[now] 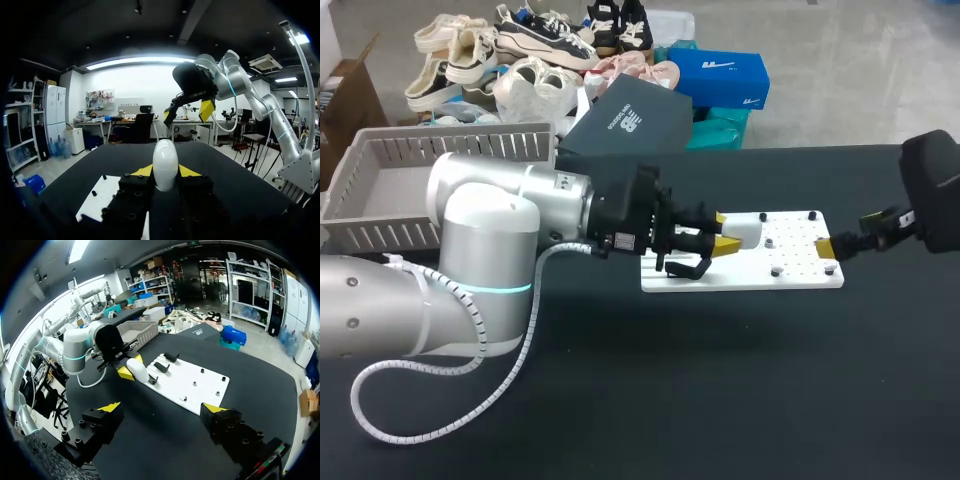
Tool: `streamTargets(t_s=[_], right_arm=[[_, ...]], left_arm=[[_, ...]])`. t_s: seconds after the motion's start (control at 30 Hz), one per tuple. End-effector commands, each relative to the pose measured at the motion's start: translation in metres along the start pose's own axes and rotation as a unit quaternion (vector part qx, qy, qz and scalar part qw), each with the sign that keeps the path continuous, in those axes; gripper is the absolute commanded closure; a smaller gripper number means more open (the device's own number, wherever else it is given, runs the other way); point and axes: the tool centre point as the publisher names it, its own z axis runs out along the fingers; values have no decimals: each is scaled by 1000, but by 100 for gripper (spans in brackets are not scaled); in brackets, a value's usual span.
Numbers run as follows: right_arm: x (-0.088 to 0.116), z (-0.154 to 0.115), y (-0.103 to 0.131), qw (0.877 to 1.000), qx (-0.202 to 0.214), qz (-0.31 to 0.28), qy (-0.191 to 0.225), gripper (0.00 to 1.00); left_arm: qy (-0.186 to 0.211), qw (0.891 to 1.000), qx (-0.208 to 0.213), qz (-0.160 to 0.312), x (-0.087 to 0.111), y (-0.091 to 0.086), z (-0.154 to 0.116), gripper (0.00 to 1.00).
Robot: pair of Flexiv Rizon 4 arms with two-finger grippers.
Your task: Pick up each earbud case from the left stands, insert the matching earbuds, close the lid, and place the case in the box.
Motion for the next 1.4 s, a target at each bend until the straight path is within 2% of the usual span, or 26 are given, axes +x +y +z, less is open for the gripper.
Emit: streamTargets(t_s=[0.03,0.47,0.87,1.4], right_arm=[[-3,12,8,999,37,-5,10,0],[-11,46,23,999,26,-13,33,0],[-19,64,33,999,13,-11,42,0],[-26,78,25,997,58,-7,51,0]], left_arm=[[0,1000,2,-2,3,3,1,100],[3,1000,-3,-2,3,4,0,100],[3,1000,-3,-2,3,4,0,100],[3,1000,-3,-2,3,4,0,100]])
